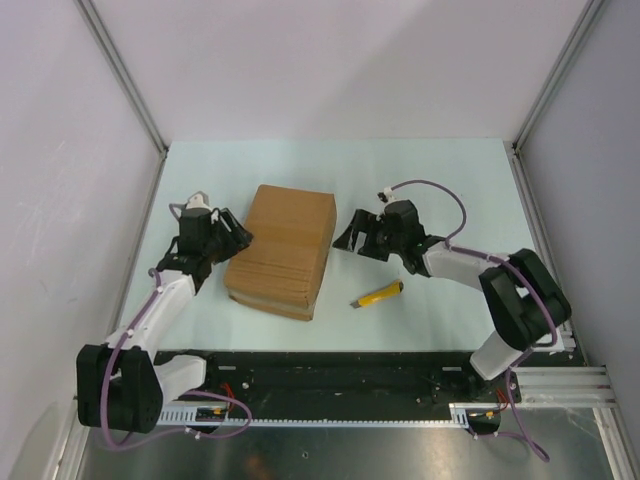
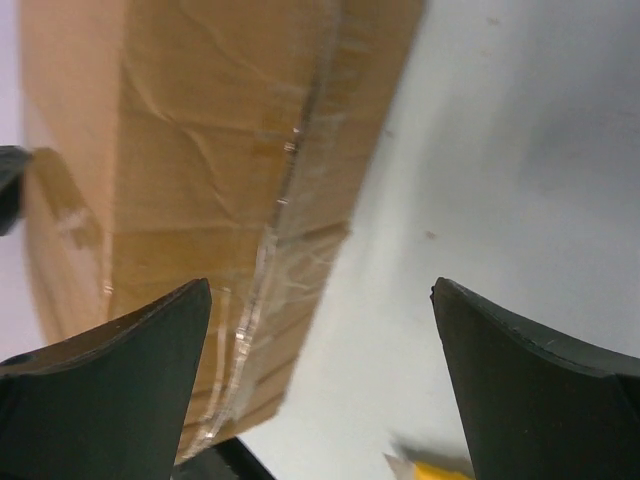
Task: Unpack the express box
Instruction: Adjust the express box at the center of the board.
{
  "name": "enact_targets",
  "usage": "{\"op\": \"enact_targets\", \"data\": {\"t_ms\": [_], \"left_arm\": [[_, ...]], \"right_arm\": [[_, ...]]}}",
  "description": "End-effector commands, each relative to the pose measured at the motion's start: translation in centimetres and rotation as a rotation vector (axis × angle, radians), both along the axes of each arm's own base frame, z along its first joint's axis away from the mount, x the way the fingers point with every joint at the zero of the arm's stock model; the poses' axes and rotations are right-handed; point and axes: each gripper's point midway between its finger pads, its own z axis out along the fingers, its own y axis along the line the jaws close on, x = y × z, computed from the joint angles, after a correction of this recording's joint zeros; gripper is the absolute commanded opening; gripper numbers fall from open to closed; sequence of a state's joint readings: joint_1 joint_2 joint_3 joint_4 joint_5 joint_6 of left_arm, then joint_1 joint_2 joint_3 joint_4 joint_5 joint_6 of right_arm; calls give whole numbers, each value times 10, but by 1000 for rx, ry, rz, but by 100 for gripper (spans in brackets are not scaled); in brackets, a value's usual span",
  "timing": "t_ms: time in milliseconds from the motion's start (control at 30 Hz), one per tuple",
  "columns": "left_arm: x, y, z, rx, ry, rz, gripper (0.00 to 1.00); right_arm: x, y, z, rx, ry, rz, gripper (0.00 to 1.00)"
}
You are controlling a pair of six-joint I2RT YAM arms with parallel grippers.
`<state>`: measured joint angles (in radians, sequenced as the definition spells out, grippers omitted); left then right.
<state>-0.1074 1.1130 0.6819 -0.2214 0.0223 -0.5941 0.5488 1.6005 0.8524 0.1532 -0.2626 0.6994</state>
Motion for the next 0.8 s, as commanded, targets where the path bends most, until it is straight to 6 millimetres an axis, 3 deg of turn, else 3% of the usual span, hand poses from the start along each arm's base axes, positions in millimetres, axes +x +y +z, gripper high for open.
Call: {"op": "enact_targets", "data": {"t_ms": [0,133,267,533,767], "left_arm": [[-46,17,-63,28,263,29,67],[-47,14,-64,10,270,16,67],[-48,6,-65,-22,279,-28,70],[-45,-41,-50,-221,259,-233,71],[-47,-63,-36,-332,236,-321,73]], "right_arm": [[-8,53,40,299,-47,184,98],[-13,78,38,368,-51,240,98],[-24,88,37,373,-49,272,98],[-31,98,86,447,-162,317,98],[-34,104,94,481,-166,337,98]]}}
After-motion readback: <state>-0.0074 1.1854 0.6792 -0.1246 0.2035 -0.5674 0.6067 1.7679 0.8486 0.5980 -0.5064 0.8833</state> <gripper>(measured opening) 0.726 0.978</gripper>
